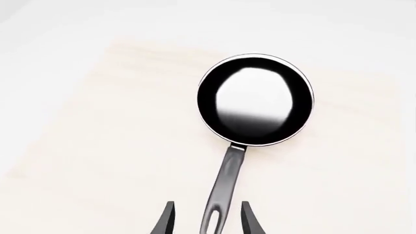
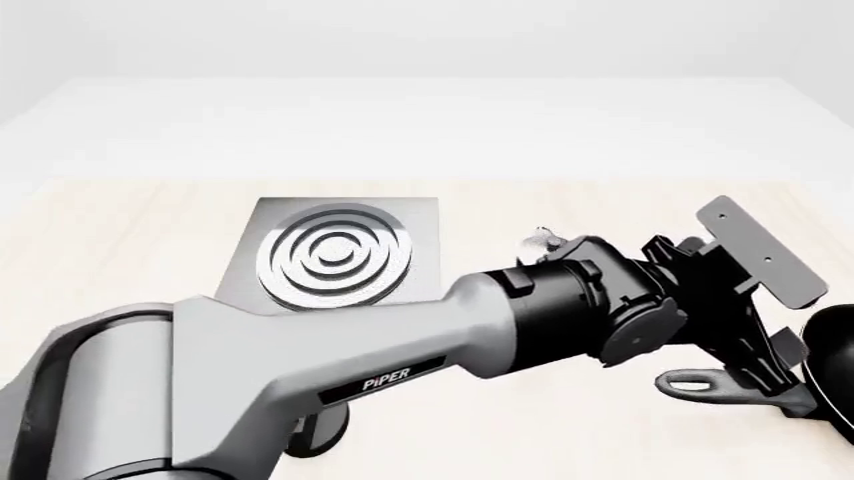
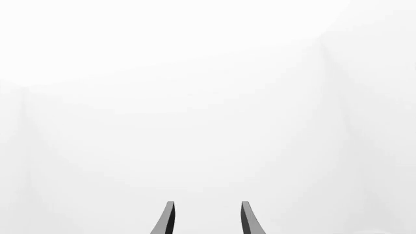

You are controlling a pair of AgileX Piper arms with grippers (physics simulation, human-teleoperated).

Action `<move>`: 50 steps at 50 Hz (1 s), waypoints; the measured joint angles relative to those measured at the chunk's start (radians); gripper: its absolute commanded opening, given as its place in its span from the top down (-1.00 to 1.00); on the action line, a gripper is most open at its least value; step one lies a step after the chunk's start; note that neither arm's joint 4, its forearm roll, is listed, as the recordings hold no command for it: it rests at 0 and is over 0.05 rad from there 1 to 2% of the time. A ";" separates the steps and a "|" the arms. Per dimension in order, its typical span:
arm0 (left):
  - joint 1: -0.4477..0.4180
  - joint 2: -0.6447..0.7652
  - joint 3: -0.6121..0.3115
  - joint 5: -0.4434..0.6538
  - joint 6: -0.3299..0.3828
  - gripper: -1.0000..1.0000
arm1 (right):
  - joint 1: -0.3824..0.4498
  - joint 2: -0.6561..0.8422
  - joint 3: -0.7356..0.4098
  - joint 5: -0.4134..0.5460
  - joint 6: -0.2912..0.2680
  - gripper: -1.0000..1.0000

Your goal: Put the frying pan on the stove.

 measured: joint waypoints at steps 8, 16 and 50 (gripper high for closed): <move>-0.012 0.025 -0.040 0.022 0.005 -1.00 | -0.008 0.000 0.005 -0.001 0.000 -1.00; -0.018 0.057 -0.099 0.058 0.013 -1.00 | -0.016 0.000 0.011 -0.002 -0.001 -1.00; -0.021 0.201 -0.282 0.145 0.011 -1.00 | -0.029 0.000 0.023 0.004 -0.012 -1.00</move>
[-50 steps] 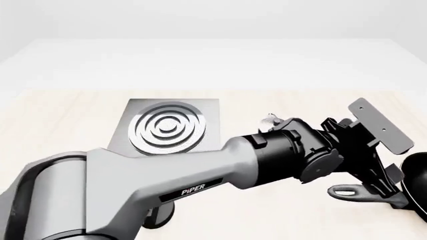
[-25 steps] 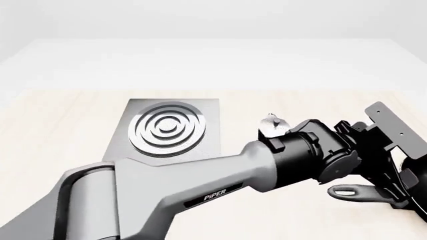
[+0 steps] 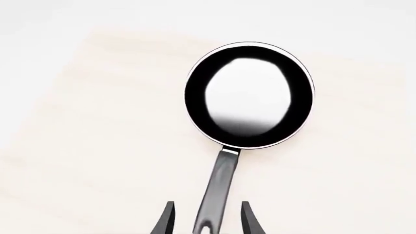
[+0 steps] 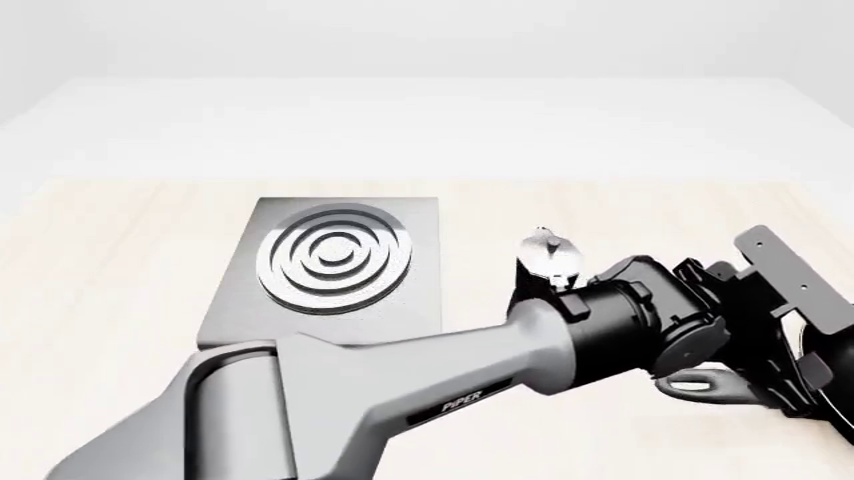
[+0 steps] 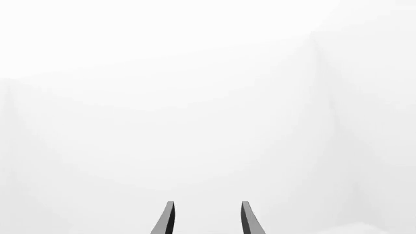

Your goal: Put the frying pan on the stove.

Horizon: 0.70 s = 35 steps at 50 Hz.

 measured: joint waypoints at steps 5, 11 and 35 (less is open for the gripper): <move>-0.001 0.014 0.000 -0.001 -0.004 -1.00 | 0.000 0.000 0.000 0.001 -0.001 -1.00; 0.001 0.035 -0.008 0.005 -0.007 -1.00 | 0.000 0.000 0.000 0.002 -0.003 -1.00; 0.009 0.099 -0.040 0.024 -0.018 -1.00 | 0.002 0.000 0.002 0.006 -0.010 -1.00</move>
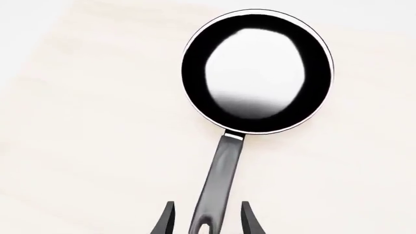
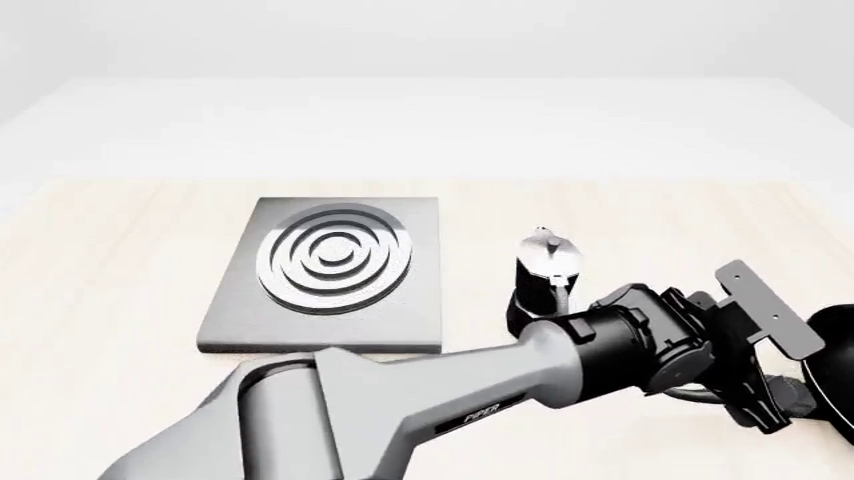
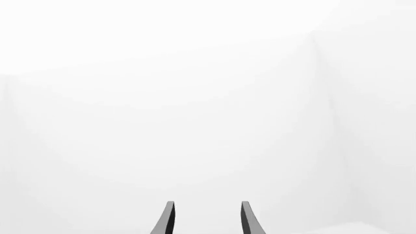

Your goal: Put the frying pan on the stove.

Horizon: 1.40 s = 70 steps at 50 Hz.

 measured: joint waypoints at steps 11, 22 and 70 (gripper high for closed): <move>-0.004 0.016 0.010 -0.004 -0.009 -1.00 | 0.000 0.000 0.001 0.002 -0.002 -1.00; -0.010 0.020 0.025 -0.006 -0.015 -1.00 | 0.001 0.000 0.000 0.002 -0.003 -1.00; -0.003 0.128 -0.144 0.151 -0.035 -1.00 | 0.003 0.000 -0.003 -0.003 0.007 -1.00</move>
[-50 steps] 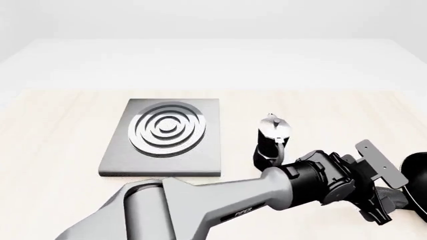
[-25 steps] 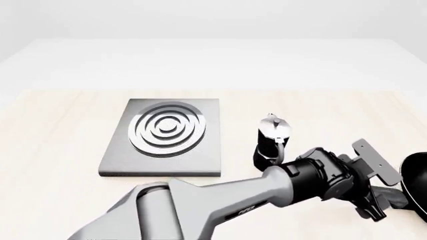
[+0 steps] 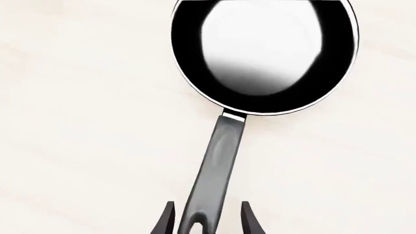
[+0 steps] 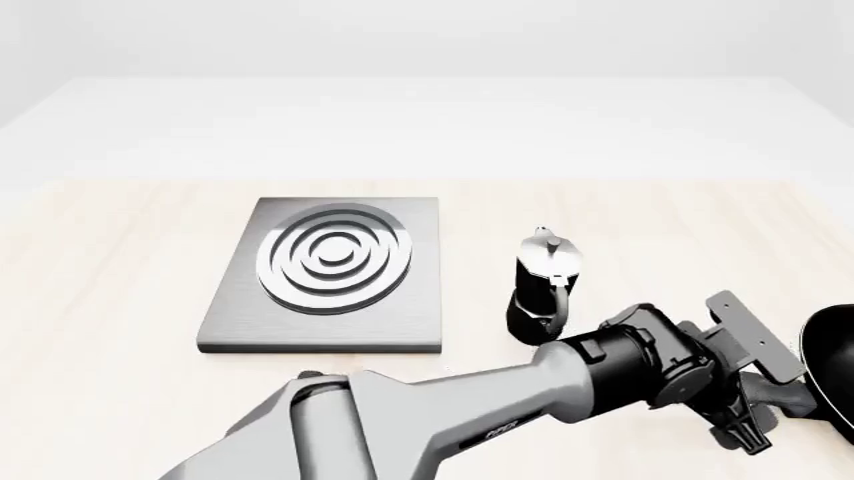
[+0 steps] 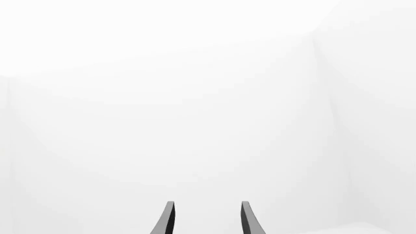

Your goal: Put the frying pan on the stove.

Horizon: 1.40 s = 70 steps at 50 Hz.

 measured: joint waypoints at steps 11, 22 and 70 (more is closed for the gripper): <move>0.000 0.017 -0.025 0.032 -0.006 -1.00 | -0.002 0.000 0.000 -0.003 0.005 -1.00; 0.004 0.040 -0.062 0.071 -0.009 -1.00 | -0.004 0.000 0.000 -0.007 0.010 -1.00; -0.012 -0.004 0.020 0.030 -0.018 1.00 | -0.004 0.000 -0.003 -0.012 0.019 -1.00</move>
